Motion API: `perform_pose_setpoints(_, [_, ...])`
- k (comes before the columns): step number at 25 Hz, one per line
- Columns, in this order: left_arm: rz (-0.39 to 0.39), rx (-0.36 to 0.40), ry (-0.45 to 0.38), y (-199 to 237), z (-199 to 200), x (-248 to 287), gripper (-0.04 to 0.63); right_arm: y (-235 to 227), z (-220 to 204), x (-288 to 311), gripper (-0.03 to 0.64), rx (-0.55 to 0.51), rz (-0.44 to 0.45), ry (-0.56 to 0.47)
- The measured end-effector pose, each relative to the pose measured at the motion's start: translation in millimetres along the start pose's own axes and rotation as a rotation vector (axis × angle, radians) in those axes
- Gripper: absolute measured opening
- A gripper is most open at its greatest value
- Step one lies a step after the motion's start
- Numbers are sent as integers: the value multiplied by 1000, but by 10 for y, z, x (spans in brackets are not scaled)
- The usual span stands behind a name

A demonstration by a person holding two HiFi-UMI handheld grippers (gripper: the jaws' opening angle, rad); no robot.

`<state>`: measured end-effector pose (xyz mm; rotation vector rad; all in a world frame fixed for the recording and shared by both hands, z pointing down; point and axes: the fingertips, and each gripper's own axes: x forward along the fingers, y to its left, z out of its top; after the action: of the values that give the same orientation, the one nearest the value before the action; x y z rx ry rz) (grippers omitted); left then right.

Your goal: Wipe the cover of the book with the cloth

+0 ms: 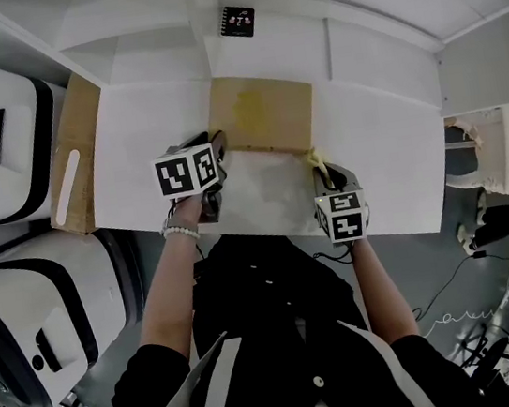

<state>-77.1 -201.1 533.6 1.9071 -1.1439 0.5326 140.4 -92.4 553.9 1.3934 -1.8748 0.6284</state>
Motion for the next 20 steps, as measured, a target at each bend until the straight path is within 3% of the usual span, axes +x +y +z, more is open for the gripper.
perform_pose_setpoints(7, [-21, -11, -2, -1, 4, 14, 140, -253, -33, -241, 38, 139, -39, -48])
perform_pose_setpoints(14, [-62, -10, -3, -18, 28, 19, 140, -238, 143, -445, 38, 239, -8, -129])
perform_pose_setpoints(20, [-109, 20, -49, -153, 110, -121, 149, -210, 398, -600, 38, 232, 3, -203])
